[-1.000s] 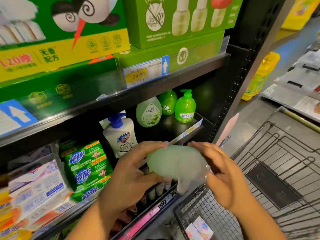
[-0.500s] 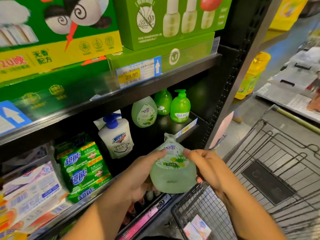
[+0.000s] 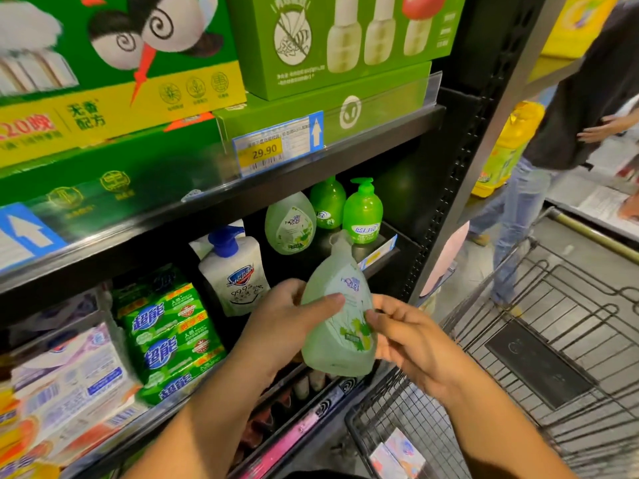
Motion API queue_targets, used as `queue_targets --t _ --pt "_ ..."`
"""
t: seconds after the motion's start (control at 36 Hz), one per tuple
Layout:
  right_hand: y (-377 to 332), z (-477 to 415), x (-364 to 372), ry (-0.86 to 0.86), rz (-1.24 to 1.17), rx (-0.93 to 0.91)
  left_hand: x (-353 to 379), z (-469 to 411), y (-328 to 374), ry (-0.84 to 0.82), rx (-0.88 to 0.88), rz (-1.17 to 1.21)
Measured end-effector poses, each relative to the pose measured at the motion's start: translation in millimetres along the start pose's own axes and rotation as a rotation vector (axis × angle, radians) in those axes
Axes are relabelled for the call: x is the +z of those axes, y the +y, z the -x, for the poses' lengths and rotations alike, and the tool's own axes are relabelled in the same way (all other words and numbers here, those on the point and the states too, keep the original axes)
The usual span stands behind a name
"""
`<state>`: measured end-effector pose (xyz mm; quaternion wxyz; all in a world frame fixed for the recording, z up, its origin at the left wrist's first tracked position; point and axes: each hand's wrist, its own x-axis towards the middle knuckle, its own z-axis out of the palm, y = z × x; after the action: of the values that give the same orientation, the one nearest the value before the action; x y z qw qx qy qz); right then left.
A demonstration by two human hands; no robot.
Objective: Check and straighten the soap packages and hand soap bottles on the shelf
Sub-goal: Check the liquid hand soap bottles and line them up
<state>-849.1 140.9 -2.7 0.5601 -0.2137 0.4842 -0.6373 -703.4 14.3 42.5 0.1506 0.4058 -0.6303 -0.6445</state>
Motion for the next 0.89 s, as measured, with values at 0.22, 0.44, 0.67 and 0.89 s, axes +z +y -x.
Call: queue_targets --t 0.22,0.44,0.67,0.89 --pt "37 -11 3 -0.220 -0.252 -0.015 -2 13 9 0.134 0.258 -0.650" --pt "13 -2 4 0.051 0.170 -0.168 -15 4 -7 -0.040 0.195 -0.341" --pt "-18 14 23 0.318 0.980 -0.572 -7 -4 -31 -0.292 0.137 0.393" --pt "-6 18 46 0.322 1.266 -0.715 -1 -10 -59 -0.449 0.108 0.854"
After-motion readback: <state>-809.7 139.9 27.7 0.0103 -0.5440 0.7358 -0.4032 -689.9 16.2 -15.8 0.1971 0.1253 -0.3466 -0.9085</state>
